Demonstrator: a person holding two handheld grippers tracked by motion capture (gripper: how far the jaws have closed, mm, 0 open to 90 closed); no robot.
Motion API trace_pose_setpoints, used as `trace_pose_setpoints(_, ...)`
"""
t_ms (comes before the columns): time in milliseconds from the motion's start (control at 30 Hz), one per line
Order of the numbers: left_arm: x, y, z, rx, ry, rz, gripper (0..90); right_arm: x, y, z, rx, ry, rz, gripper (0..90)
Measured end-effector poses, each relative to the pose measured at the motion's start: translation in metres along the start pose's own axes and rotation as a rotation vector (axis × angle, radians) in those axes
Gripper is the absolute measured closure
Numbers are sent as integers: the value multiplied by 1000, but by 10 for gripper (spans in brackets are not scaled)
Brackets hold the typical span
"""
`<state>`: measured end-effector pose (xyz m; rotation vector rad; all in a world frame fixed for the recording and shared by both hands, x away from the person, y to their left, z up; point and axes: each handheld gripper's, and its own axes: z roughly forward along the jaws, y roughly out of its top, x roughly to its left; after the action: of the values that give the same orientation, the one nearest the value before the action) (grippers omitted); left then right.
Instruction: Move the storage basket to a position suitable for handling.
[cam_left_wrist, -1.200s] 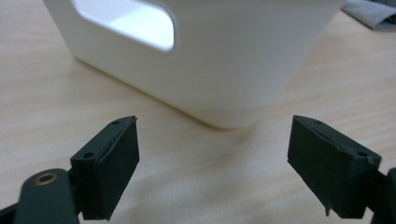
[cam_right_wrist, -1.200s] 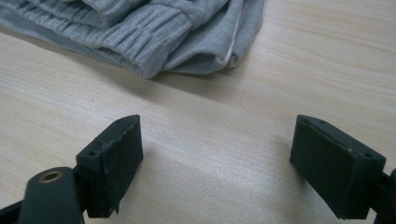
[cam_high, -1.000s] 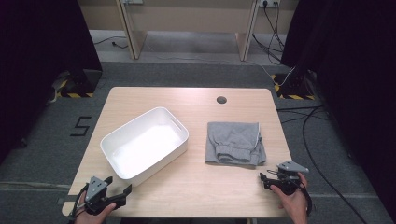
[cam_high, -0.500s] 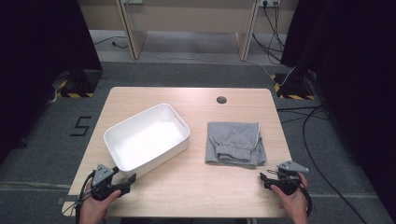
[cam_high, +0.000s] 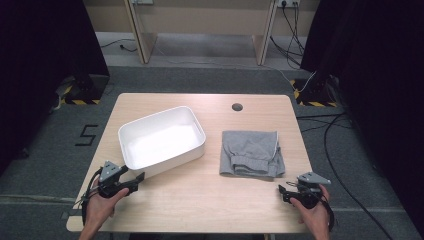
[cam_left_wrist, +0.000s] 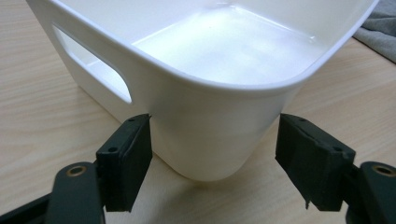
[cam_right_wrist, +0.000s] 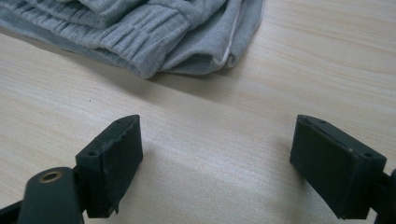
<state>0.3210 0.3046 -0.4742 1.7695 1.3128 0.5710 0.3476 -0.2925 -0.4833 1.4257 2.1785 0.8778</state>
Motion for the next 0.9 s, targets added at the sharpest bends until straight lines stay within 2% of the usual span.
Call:
trace_pose_setpoints(133,7,8,12,-5,-15,9,271,0,0,0,1,-1,4,176)
trace_pose_setpoints(200,14,11,18,-14,-28,-19,277,0,0,0,1,-1,3,176)
trace_pose_setpoints(300,21,17,26,-7,-29,-30,263,-1,0,0,-1,-1,-1,176)
trace_pose_setpoints(533,23,24,37,-11,-32,-40,263,-1,0,0,-2,-3,0,174)
trace_pose_setpoints(600,24,27,40,-8,-31,-28,271,-1,0,1,-2,-3,0,174)
trace_pose_setpoints(700,31,33,44,-13,-16,-27,301,-2,0,1,-1,-3,0,173)
trace_pose_setpoints(900,36,41,53,-16,-24,-28,308,-3,1,1,-3,-2,-7,172)
